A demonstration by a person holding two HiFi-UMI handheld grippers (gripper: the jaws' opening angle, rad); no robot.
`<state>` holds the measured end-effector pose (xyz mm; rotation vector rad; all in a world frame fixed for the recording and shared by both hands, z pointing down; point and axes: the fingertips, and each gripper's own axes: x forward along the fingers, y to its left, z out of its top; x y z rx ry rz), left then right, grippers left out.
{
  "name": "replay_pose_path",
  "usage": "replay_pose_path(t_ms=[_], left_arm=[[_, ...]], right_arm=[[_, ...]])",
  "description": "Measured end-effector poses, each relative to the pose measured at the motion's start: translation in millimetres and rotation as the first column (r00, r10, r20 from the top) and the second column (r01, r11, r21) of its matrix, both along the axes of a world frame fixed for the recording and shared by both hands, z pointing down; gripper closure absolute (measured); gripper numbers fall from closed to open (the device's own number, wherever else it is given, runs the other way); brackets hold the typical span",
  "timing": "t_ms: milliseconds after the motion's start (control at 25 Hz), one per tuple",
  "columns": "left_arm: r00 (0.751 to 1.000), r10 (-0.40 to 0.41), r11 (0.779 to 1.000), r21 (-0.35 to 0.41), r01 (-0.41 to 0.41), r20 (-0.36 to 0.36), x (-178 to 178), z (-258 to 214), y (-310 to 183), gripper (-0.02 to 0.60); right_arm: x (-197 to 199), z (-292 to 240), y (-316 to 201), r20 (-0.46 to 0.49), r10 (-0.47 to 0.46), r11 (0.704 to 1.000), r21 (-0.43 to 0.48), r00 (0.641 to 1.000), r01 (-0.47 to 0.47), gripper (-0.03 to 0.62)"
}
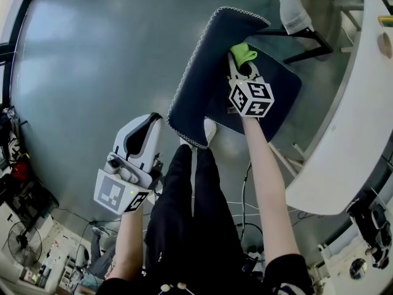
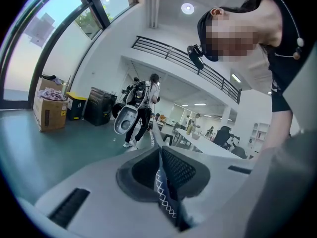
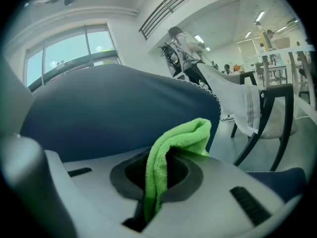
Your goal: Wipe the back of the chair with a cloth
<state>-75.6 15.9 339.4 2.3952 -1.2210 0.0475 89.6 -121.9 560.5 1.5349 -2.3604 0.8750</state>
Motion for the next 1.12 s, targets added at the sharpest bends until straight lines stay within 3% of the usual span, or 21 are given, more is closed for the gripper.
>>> replay_pose_path(t_ms=[480, 1120], left_arm=[[0.999, -0.012, 1.000, -0.008, 0.012, -0.044, -1.8, 1.2, -0.2, 0.569], [0.998, -0.005, 1.000, 0.004, 0.006, -0.067, 1.9, -0.6, -1.4, 0.569]], right_arm=[[-27.6, 0.7, 44.9, 0.064, -0.057, 0.998, -0.029, 0.996, 0.059, 0.576], [-58.5, 9.6, 127.5, 0.223, -0.082, 0.988, -0.113, 0.971, 0.109, 0.576]])
